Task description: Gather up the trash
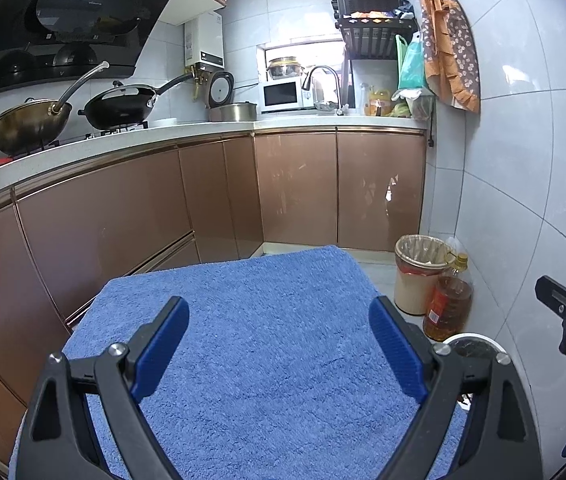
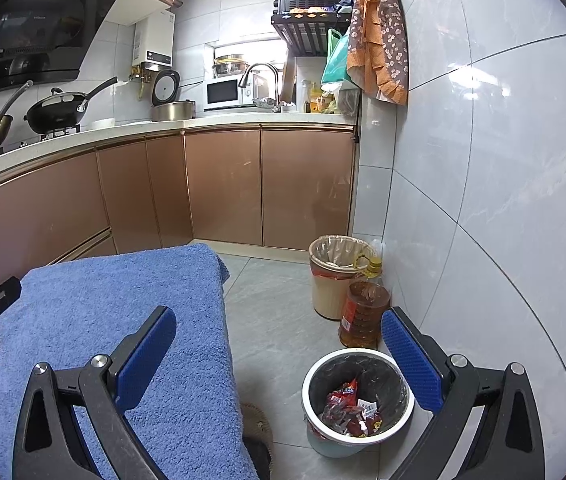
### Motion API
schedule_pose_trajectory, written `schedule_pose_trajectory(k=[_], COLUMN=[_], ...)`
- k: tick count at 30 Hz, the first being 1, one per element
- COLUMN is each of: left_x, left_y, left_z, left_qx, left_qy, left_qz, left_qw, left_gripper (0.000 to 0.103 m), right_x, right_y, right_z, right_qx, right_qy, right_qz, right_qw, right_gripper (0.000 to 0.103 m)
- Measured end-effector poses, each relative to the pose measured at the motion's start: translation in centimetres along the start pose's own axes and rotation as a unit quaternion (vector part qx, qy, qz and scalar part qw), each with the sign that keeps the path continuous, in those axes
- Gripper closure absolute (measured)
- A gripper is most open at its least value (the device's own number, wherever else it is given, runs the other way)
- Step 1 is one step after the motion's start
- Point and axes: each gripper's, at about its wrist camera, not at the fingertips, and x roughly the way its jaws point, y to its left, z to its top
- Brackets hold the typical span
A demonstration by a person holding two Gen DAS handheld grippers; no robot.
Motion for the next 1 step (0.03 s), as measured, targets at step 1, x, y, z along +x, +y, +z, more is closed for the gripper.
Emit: schedule_pose_trajectory(k=[1], left_x=[-0.03], left_y=[0.09], left_z=[0.00], left_qx=[0.000], left_qy=[-0.001], left_qz=[0.000], left_qw=[1.0000], left_gripper=[0.012], right_x=[-0.03], right_y=[-0.01], right_z=[0.01], right_qx=[0.000], right_qy=[-0.001], right_qz=[0.000], right_qw=[1.000], right_gripper=[0.000])
